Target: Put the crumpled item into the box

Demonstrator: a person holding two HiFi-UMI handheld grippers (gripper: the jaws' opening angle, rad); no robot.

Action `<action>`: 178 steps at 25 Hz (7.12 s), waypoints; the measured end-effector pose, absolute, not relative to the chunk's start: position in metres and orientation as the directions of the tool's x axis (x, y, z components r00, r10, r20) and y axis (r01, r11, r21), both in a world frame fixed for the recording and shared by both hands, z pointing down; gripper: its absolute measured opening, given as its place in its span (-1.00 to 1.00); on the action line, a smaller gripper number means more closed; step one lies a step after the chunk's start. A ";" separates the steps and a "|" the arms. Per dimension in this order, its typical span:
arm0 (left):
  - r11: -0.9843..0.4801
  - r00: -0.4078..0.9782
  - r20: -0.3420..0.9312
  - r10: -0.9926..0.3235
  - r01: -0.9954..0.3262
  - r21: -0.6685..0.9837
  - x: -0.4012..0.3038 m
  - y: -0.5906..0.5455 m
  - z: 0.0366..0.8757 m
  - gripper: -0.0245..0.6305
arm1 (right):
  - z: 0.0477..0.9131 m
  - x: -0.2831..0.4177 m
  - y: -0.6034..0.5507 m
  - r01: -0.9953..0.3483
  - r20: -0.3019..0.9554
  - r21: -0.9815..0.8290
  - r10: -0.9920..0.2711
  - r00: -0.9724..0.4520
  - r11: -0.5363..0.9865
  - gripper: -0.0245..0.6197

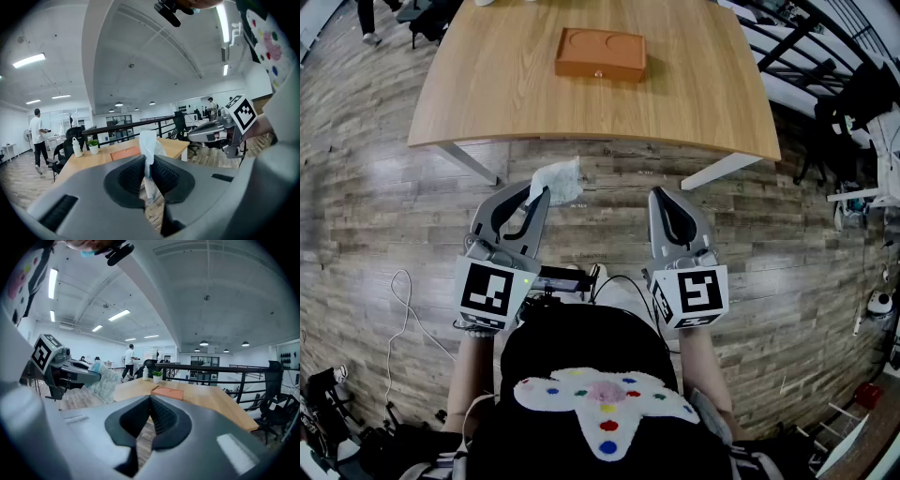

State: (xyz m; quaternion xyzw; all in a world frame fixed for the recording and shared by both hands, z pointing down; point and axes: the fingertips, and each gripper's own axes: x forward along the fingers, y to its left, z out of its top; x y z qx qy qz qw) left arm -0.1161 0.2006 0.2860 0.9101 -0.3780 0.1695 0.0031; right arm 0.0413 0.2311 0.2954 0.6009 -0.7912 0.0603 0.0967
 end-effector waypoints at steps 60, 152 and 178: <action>-0.644 0.604 0.274 -0.749 -0.761 -0.082 -0.078 0.123 0.293 -0.80 | 0.326 0.082 0.152 -0.957 0.231 -0.040 -0.929 -0.289 0.288 -0.90; -0.497 0.456 0.313 -0.833 -0.865 -0.065 -0.130 -0.106 0.310 -0.80 | 0.457 0.031 -0.132 -0.916 0.472 -0.026 -0.802 -0.365 0.401 -0.67; -0.449 0.401 0.358 -0.843 -0.891 -0.062 -0.142 -0.109 0.333 -0.80 | 0.538 0.037 -0.178 -0.949 0.595 -0.122 -0.744 -0.304 0.291 -0.62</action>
